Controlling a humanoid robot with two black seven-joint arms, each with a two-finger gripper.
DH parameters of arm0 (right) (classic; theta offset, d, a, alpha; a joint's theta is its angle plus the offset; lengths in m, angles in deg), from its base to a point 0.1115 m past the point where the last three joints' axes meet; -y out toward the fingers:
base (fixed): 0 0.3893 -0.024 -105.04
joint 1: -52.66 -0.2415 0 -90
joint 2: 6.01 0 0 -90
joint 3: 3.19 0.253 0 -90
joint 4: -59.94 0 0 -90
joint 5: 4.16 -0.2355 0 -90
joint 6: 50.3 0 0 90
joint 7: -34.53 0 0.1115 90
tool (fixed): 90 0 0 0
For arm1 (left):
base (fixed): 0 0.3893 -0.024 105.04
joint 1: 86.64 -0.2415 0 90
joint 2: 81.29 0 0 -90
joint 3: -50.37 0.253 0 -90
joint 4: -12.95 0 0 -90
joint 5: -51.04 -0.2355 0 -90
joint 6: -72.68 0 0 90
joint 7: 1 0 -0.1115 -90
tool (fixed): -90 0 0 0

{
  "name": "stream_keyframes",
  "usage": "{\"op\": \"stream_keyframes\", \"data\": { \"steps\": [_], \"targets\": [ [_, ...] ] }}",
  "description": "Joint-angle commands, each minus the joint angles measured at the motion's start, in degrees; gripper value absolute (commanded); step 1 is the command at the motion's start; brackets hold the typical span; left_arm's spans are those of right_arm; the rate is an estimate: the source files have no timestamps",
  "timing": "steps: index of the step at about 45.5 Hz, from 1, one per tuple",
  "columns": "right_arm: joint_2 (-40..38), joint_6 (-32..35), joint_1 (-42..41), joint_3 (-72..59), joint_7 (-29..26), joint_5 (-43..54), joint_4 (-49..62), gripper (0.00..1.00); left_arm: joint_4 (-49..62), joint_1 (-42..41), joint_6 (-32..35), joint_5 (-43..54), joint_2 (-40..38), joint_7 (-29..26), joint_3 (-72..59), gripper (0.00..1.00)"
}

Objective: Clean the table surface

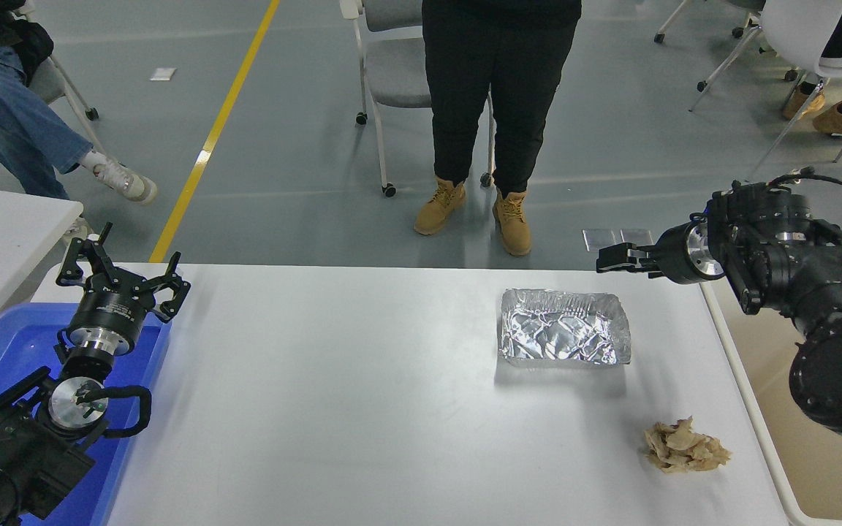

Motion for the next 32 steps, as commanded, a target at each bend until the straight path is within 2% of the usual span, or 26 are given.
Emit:
{"op": "stream_keyframes", "data": {
  "steps": [1,15,24,32],
  "targets": [
    [0.77,-3.14,4.40,-0.44,0.62,1.08,0.13,0.91,0.03,0.00,0.00,0.00,0.00,0.00,0.00,1.00],
    [0.77,-6.21,7.39,-0.36,0.62,1.08,0.30,0.91,0.03,0.00,0.00,0.00,0.00,0.00,0.00,1.00],
    [0.77,-16.40,10.46,0.00,0.54,1.08,0.22,0.87,0.03,0.00,0.00,0.00,0.00,0.00,0.00,1.00],
    [0.86,-20.45,12.04,0.35,0.36,0.90,0.30,0.87,0.03,0.00,0.00,0.00,0.00,0.00,0.00,1.00]
  ]
}}
